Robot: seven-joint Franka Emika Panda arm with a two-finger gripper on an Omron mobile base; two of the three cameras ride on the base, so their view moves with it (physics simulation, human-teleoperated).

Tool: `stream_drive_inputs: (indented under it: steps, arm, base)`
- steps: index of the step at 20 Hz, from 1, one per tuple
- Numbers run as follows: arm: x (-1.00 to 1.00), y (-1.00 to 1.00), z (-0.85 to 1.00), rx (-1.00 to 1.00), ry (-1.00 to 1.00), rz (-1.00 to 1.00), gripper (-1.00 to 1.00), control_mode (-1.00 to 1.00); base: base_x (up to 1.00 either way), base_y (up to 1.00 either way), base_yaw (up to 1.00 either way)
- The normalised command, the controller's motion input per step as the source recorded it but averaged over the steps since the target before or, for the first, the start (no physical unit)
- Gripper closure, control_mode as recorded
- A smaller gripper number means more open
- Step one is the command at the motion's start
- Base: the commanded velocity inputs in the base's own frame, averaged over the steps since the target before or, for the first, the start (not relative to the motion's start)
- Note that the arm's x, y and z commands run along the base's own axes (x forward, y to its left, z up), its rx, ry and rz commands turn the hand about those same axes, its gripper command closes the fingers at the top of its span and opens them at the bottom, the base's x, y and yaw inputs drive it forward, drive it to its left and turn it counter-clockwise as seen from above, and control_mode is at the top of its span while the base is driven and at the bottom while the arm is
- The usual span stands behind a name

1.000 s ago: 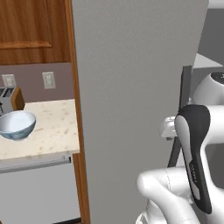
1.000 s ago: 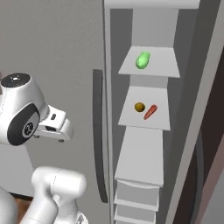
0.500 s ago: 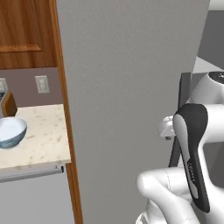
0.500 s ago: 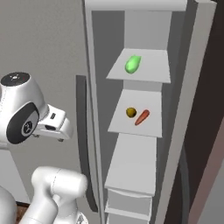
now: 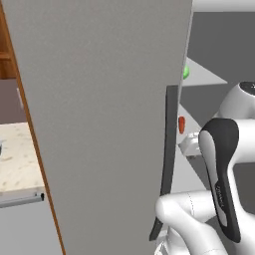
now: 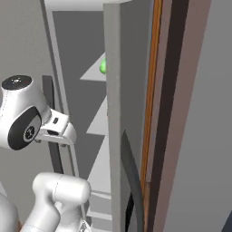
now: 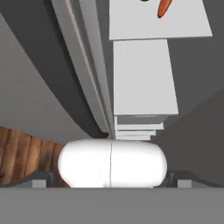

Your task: Take the corn, carrot, and lemon from the freezer and place them in the bowl on the counter.

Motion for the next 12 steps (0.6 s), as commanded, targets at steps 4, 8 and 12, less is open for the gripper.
stream_drive_inputs:
  steps: [4,8,12]
  arm:
    - [0.0,0.0,0.0,0.0,0.0,0.0,-1.0,1.0]
    - [0.0,0.0,0.0,0.0,0.0,0.0,-1.0,1.0]
    - [0.0,0.0,0.0,0.0,0.0,0.0,-1.0,1.0]
  base:
    - [0.19,-0.46,0.0]
    - [0.23,-0.35,0.0]
    - [0.27,-0.26,0.0]
